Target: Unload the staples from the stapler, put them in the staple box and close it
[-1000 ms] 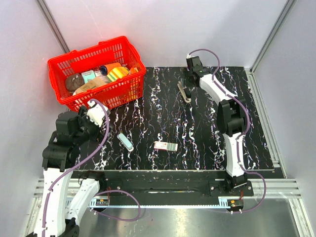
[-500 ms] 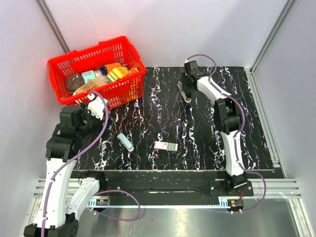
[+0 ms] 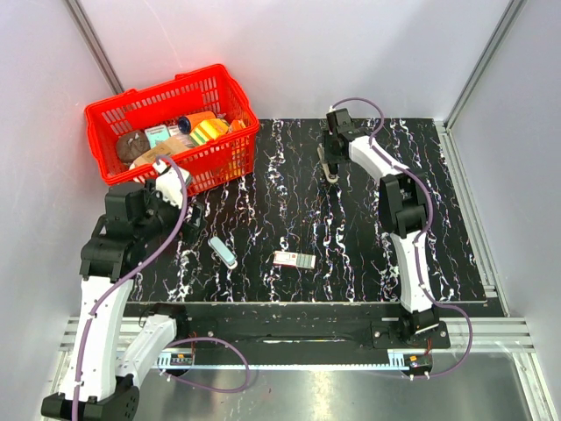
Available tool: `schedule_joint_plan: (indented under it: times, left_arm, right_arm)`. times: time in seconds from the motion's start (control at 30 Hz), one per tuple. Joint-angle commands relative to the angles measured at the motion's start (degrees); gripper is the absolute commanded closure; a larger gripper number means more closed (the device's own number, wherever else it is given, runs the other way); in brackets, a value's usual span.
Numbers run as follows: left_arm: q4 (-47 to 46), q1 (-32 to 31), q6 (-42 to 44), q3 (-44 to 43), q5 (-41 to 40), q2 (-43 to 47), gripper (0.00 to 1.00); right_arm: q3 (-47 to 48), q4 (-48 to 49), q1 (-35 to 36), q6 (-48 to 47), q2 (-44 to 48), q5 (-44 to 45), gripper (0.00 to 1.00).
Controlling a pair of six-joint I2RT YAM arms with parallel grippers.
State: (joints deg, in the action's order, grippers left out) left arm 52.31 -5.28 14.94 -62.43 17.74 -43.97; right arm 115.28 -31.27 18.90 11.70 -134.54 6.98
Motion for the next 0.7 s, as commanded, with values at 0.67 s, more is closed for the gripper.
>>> schedule_joint_plan:
  times: [0.67]
  left_arm:
    - [-13.3, -0.5, -5.0, 9.3, 11.3, 1.4, 0.14]
  right_arm:
    - [-23.5, 15.9, 7.8, 12.3, 19.6, -3.4, 0.85]
